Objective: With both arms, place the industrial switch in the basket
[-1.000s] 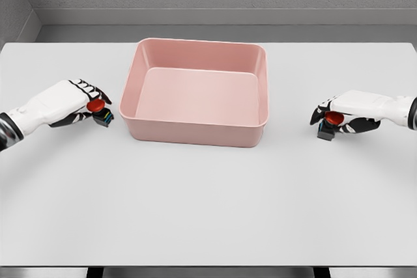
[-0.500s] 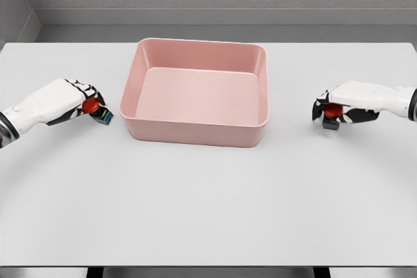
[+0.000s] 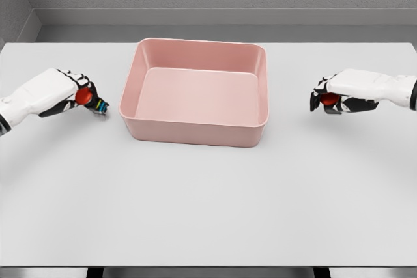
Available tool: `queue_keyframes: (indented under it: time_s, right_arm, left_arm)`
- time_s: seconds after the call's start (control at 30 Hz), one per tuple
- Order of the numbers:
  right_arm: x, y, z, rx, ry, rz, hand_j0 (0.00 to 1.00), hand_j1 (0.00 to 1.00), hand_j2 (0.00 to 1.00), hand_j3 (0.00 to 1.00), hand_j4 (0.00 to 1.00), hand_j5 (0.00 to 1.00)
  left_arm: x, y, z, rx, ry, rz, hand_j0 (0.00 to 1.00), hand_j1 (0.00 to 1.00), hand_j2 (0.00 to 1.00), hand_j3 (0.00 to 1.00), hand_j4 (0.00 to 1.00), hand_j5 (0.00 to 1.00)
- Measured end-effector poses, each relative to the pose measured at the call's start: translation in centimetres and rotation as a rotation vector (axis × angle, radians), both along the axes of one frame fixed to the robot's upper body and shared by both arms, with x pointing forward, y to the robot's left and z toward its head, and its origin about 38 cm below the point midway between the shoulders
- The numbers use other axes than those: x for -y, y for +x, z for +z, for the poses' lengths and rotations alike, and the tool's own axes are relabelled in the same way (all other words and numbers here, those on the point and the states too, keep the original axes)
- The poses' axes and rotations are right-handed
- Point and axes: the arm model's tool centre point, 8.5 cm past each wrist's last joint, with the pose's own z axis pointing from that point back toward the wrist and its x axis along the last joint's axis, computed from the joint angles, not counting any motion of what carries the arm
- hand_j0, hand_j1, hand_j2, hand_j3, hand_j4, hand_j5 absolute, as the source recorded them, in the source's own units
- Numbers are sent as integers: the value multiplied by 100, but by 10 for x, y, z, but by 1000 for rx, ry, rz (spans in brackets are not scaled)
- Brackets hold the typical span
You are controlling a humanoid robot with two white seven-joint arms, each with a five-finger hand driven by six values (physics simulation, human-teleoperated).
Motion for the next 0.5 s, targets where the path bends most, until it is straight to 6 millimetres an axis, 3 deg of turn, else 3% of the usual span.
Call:
queue_keyframes:
  time_s: [0.5]
  right_arm:
    - [-17,3,32,53,8,56,48,48,48,48,48,48]
  left_arm:
    - [20,-1,54,126,-55,-75,31,31,31,31,31,31]
